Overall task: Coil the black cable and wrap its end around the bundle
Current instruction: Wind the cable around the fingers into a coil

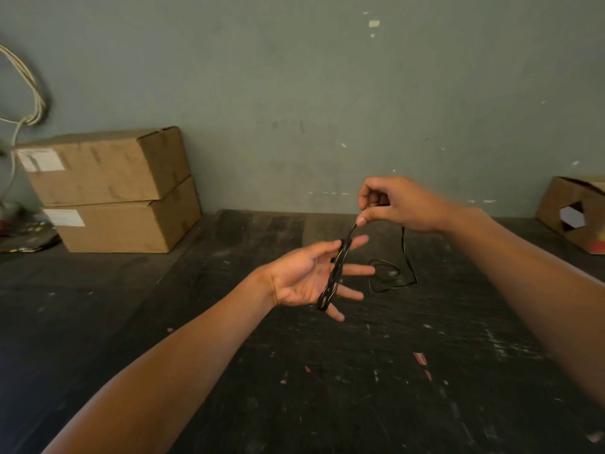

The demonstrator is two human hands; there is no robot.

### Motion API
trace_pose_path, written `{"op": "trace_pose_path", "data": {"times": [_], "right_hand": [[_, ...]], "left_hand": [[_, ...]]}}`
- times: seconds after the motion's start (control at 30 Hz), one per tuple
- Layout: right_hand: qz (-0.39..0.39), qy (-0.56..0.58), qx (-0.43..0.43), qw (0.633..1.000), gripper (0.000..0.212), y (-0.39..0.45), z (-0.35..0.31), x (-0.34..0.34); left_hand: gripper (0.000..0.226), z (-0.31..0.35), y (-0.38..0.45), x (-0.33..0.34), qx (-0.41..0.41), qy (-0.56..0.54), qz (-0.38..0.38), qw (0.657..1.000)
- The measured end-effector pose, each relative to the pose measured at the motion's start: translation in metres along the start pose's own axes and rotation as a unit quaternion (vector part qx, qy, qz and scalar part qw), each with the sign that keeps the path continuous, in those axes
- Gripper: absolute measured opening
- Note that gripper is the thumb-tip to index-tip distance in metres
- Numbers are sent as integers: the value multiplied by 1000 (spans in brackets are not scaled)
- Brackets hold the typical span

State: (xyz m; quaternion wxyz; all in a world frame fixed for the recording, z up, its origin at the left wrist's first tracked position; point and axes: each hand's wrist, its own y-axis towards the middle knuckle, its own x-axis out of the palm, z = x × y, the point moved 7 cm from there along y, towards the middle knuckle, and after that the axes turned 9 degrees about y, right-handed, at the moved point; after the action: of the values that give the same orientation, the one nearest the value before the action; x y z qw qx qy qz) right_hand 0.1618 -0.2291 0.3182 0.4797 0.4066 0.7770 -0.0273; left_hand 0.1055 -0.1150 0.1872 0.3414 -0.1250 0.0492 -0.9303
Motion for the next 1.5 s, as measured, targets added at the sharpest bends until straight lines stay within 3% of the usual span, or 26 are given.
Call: {"op": "trace_pose_path", "data": {"times": [0.17,0.37,0.47,0.6,0.8,1.0,1.23,1.5], "right_hand": [[29,22,2,999,12,-3,18,-7],[21,125,87,988,12,-24,63,29],[-29,191,129,973,21,-44,82,82],[-92,194,186,959,31,-71,95,154],[-242,182,169,938,27,-92,53,209],[-311,113,109,937,31,-83,0,188],[-287,5,60,956,19,-70,-25,131],[-149,-140,15,979,6,-29,-43,46]], "left_hand": [[46,-4,-2,8,1,5,-13,1000],[50,14,-5,26,50,-3,-76,996],[51,25,-2,33,67,-10,-89,994],[51,40,1,35,92,-38,-97,990],[50,48,6,16,96,-38,-40,994],[47,42,10,-12,90,-46,55,993],[45,20,1,-34,55,-40,90,994],[54,-5,2,-25,-4,-13,86,996]]}}
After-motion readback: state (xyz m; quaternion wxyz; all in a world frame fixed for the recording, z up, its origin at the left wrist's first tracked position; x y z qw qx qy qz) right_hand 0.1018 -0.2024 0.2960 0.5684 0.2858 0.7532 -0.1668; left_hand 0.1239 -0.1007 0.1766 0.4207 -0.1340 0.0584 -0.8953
